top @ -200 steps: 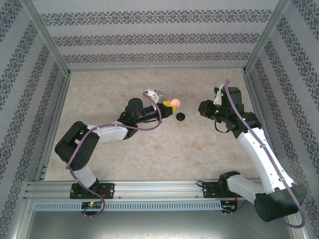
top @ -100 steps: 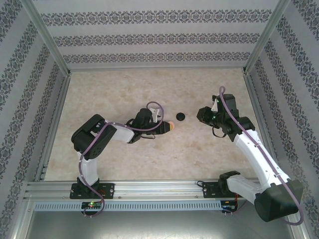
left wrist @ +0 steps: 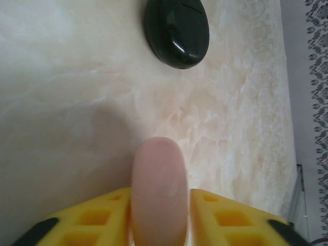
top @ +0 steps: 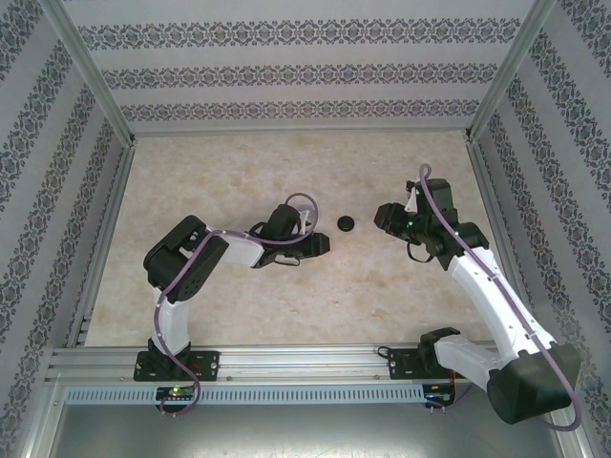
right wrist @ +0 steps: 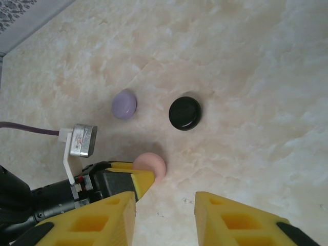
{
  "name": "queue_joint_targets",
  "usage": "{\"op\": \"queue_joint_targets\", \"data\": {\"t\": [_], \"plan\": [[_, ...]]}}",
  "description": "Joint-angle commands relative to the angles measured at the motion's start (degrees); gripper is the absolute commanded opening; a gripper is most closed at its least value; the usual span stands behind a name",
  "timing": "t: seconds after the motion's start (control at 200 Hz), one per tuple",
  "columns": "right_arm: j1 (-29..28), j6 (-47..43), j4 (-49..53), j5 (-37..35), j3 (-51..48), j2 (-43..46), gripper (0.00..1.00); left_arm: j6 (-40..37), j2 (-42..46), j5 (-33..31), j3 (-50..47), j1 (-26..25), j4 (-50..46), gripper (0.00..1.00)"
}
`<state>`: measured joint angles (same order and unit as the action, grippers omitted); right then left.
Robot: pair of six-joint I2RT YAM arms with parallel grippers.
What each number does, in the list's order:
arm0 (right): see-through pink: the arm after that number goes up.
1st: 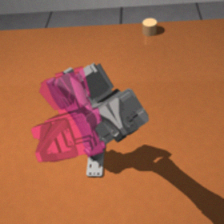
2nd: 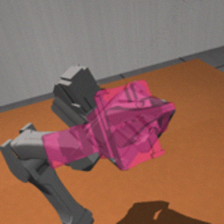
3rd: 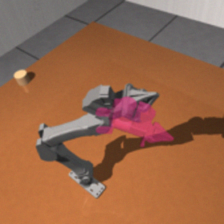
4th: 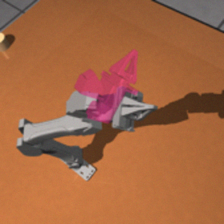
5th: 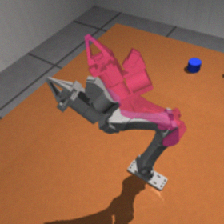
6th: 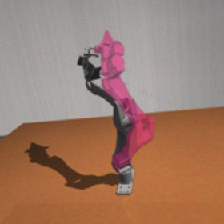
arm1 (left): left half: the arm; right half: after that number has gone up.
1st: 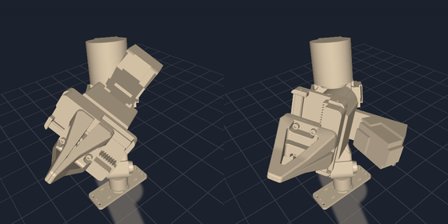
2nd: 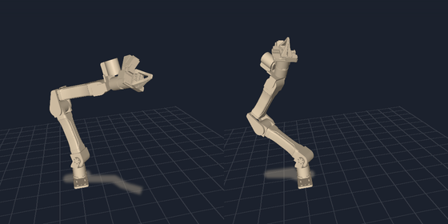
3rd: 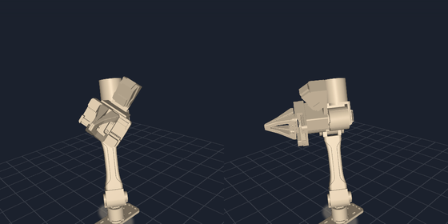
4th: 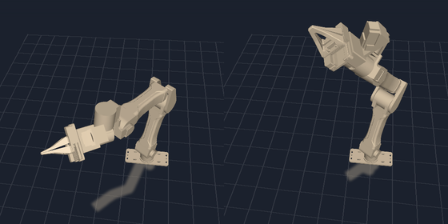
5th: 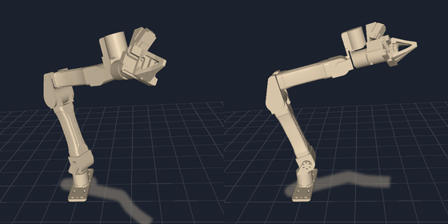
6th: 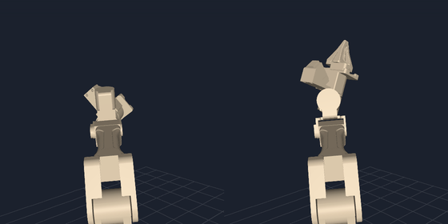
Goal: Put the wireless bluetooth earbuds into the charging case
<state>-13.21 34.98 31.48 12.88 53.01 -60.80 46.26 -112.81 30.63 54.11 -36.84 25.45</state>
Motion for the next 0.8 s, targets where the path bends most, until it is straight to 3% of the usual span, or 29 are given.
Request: {"op": "queue_joint_targets", "data": {"t": [0.0, 0.105, 0.25, 0.32, 0.43, 0.59, 0.605, 0.62, 0.794], "plan": [[0.8, -1.5, 1.1, -0.2, 3.1, -0.1, 0.4, -2.2, 1.3, -5.3, -0.3, -0.4, -10.2, 0.45], [1.3, -1.5, 1.6, 0.2, 4.3, 0.1, 0.44, -4.2, 4.6, -8.2, -0.4, 0.2, -14.9, 0.6], [2.6, -2.0, 2.8, 0.5, 6.2, 0.4, 0.56, -7.5, 11.8, -12.1, -0.8, 2.3, -21.9, 0.72], [3.3, -2.6, 3.4, 0.4, 7.1, 0.6, 0.68, -9.3, 16.3, -14.2, -1.1, 3.5, -25.3, 0.8], [5.2, -3.7, 3.8, -1.0, 8.1, 1.0, 0.98, -12.3, 24.6, -18.3, -0.9, 5.8, -31.4, 0.83], [6.8, -7.9, 3.7, -8.9, 9.7, 0.5, 0.98, -19.3, 36.4, -29.7, -0.2, 8.7, -37.6, 0.85], [6.9, -8.4, 3.4, -10.3, 9.6, 0.5, 0.98, -20.3, 37.5, -31.2, -0.3, 8.8, -37.5, 0.97], [6.8, -8.7, 3.0, -11.5, 9.4, 0.4, 0.98, -21.3, 38.6, -32.9, -0.5, 8.9, -37.4, 1.0], [6.8, -18.0, -11.7, -27.7, 0.8, 0.2, 0.98, -40.0, 49.0, -50.7, -7.2, 9.1, -22.8, 0.99]]}}
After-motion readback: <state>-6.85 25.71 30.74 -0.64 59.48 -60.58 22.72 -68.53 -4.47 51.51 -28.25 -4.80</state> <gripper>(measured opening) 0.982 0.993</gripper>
